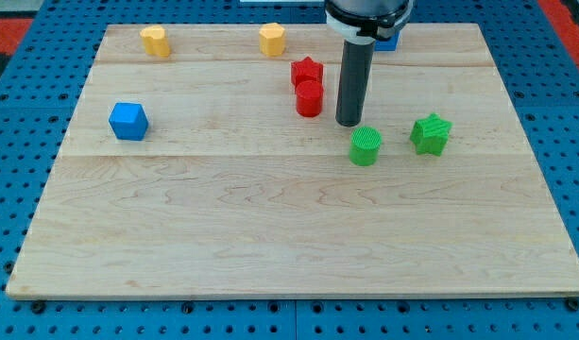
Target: Move the green circle vertically below the blue cube
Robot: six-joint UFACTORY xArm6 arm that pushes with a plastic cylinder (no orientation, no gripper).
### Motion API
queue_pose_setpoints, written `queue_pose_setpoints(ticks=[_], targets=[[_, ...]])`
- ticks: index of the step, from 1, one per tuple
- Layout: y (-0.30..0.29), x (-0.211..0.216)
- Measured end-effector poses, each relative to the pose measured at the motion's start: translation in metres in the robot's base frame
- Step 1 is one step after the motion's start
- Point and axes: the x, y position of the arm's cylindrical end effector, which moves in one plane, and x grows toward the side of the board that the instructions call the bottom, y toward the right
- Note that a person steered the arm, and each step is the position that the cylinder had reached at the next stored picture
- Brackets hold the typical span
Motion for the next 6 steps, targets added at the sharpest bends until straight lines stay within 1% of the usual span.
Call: queue_pose_setpoints(ticks=[3,4,5,6], targets=[[-0.006,0.001],[-0.019,0.046],[-0.023,0.055],[-0.024,0.039]])
